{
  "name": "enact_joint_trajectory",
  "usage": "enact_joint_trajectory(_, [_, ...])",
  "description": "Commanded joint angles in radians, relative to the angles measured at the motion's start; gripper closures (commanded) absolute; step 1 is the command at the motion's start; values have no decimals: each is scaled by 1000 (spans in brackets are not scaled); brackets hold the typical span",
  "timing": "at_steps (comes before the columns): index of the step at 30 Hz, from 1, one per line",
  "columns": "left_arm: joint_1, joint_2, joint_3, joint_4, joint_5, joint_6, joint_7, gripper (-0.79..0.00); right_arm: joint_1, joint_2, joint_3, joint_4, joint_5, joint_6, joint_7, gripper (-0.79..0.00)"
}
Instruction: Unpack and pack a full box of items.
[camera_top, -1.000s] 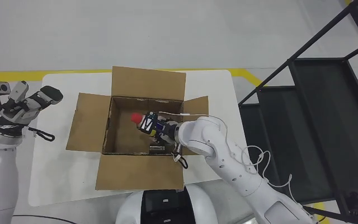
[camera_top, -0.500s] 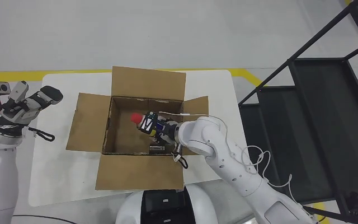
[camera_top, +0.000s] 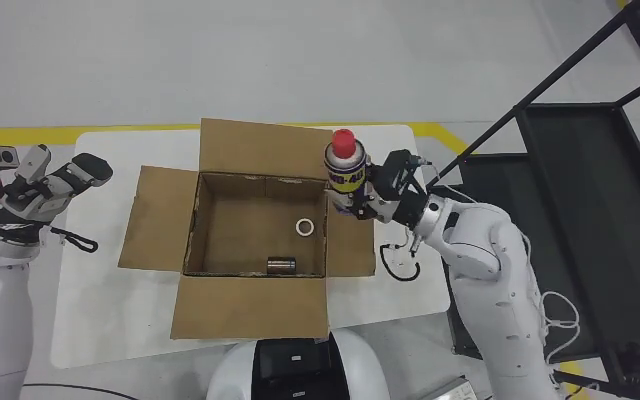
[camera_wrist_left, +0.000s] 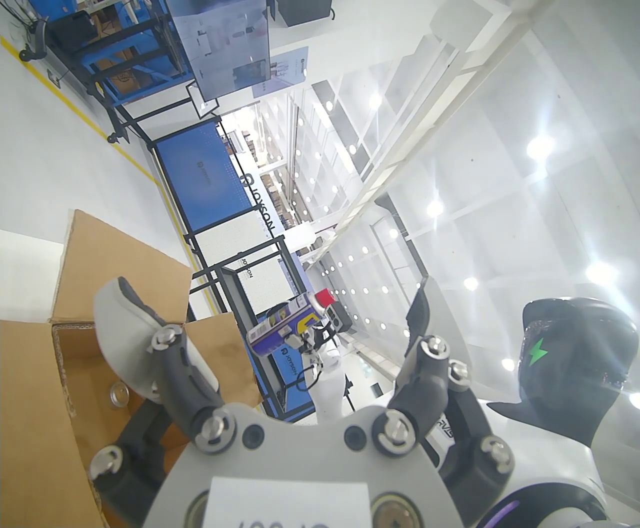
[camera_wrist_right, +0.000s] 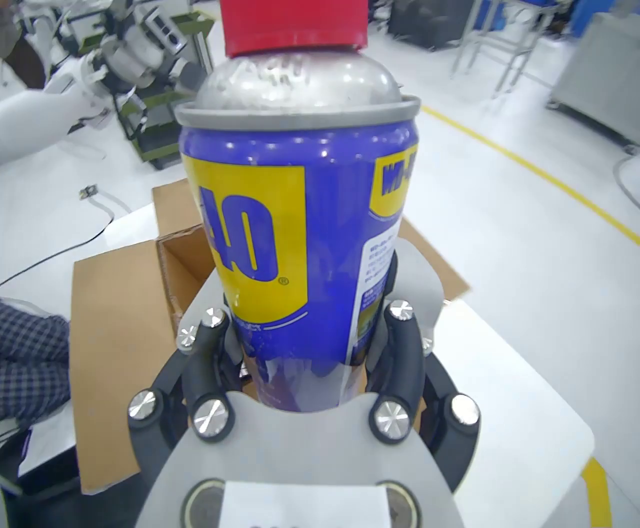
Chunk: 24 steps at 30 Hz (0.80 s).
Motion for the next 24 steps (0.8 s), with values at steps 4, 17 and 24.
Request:
enact_joint_trajectory(4, [0,0,0,0,0,0,0,-785,-145,10,210,80,35,-46,-235,0])
enact_joint_trajectory(17, [0,0,0,0,0,0,0,-785,-199,15,272,268,50,-63,-342,0])
enact_joint_trajectory(24, [0,0,0,0,0,0,0,-785,-198,16,268,270,47,-55,-340,0])
